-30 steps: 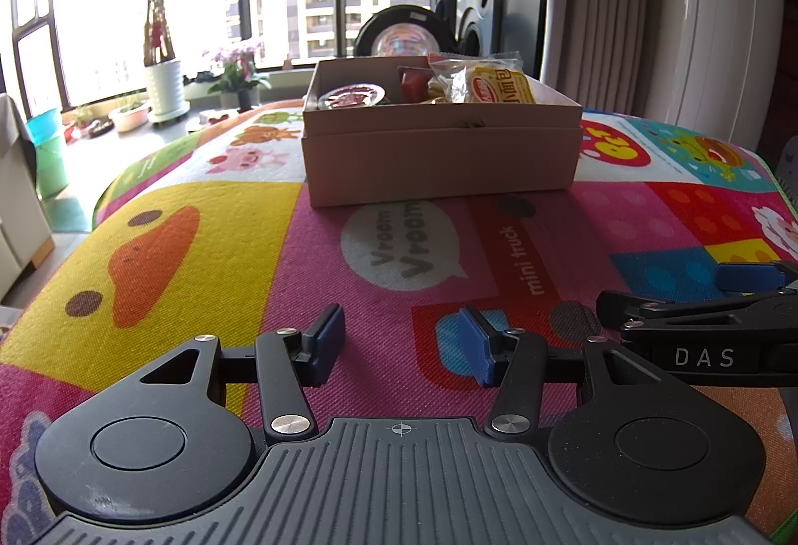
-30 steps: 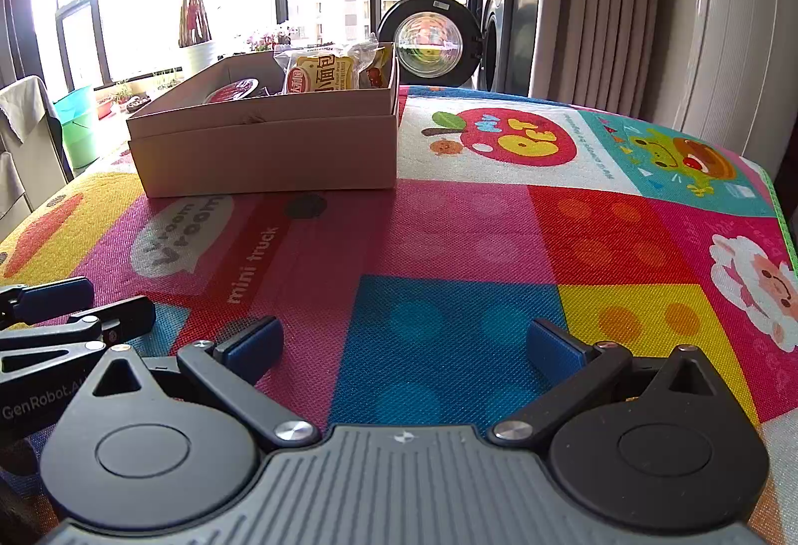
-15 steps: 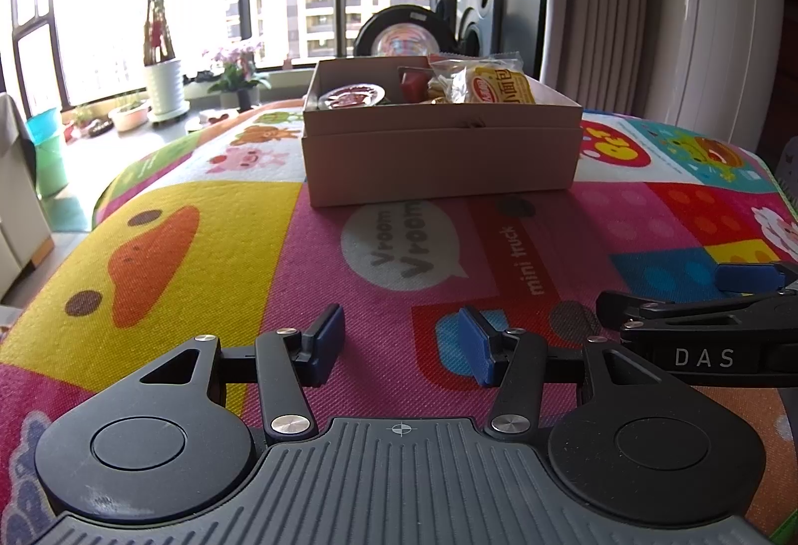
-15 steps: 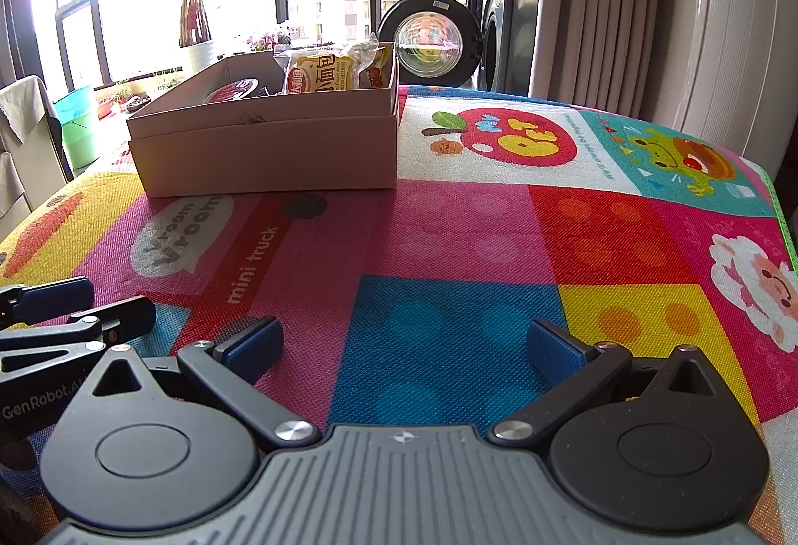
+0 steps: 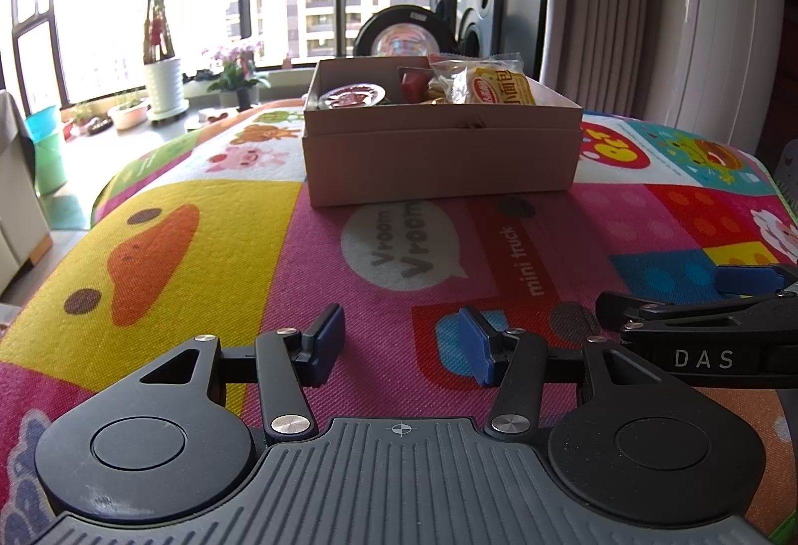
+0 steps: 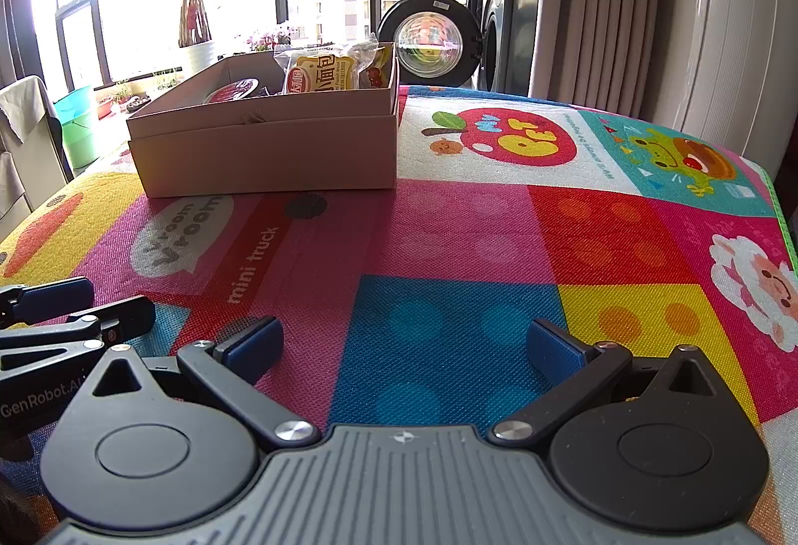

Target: Organize objects

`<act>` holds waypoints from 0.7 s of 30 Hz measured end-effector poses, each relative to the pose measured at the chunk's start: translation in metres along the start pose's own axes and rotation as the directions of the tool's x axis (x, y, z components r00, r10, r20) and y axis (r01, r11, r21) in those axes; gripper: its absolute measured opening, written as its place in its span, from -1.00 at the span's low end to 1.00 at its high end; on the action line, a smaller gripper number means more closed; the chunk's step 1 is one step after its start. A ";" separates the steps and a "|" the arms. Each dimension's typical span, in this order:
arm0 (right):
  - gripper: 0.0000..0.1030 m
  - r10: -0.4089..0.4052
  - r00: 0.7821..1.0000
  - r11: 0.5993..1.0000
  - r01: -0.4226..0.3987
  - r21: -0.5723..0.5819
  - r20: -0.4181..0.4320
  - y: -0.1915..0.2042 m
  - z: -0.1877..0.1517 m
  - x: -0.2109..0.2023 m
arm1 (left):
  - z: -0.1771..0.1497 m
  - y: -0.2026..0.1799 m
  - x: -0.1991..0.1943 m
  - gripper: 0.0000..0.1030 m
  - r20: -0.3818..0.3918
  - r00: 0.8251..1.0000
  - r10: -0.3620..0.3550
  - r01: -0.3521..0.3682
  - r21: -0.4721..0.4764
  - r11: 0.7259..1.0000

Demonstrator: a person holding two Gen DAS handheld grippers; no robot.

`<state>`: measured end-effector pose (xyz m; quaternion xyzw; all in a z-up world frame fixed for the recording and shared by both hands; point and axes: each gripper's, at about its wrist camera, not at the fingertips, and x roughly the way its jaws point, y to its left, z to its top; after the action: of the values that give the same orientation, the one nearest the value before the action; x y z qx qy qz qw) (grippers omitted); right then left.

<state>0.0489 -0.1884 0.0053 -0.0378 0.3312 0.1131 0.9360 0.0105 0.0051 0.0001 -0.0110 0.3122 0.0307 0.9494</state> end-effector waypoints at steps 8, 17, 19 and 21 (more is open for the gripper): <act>1.00 0.000 1.000 1.000 0.000 0.000 0.000 0.000 0.000 0.000 | 0.000 0.000 0.000 0.07 0.000 1.000 0.003 -0.003 0.002 1.000; 1.00 0.000 1.000 1.000 0.000 0.000 0.000 0.000 0.000 0.000 | 0.000 0.000 0.000 0.07 0.000 1.000 0.002 -0.002 0.000 1.000; 1.00 0.000 1.000 1.000 0.000 0.000 0.000 0.000 0.000 0.000 | 0.000 0.000 -0.001 0.07 0.000 1.000 0.000 0.000 -0.003 1.000; 1.00 0.000 1.000 1.000 0.000 0.000 0.000 0.000 0.000 0.000 | 0.000 0.000 -0.001 0.07 0.000 1.000 0.001 -0.001 -0.002 1.000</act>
<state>0.0492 -0.1884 0.0054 -0.0379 0.3312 0.1130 0.9360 0.0099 0.0049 0.0004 -0.0116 0.3122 0.0315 0.9494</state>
